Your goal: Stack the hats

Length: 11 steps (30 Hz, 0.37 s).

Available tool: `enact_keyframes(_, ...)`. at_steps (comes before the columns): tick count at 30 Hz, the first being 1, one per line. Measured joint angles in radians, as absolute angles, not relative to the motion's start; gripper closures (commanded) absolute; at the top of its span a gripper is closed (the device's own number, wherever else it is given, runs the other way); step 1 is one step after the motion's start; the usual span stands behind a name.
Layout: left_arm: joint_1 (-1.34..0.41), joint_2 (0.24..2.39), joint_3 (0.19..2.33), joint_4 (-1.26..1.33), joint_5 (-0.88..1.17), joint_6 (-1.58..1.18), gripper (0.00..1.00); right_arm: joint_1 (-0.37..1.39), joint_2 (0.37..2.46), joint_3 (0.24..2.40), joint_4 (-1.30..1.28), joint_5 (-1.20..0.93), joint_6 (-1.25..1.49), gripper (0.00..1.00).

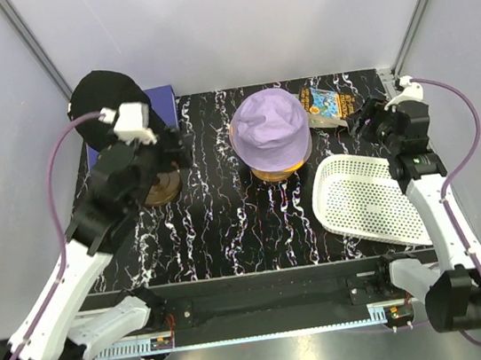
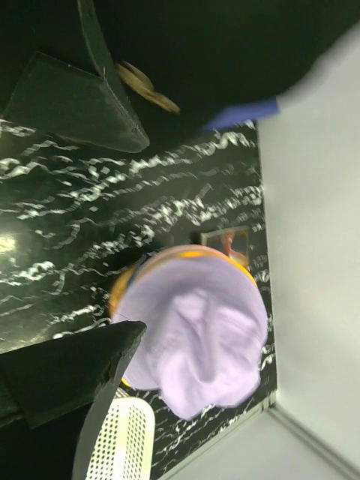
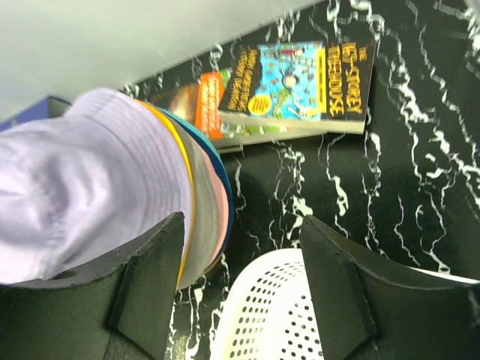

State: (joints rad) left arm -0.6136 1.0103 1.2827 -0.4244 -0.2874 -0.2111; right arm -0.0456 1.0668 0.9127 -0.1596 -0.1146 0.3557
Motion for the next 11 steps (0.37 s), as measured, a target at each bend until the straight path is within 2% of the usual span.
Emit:
enact_keyframes(5,-0.614,0.820,1.121,-0.461,-0.371,-0.252,0.01,-0.046,0.969,0.869,-0.123,-0.088,0.355,0.28)
enact_keyframes(11,-0.614,0.757,1.084,-0.497,-0.404,-0.267,0.01,-0.046,0.896,0.835,-0.120,-0.064,0.355,0.28)
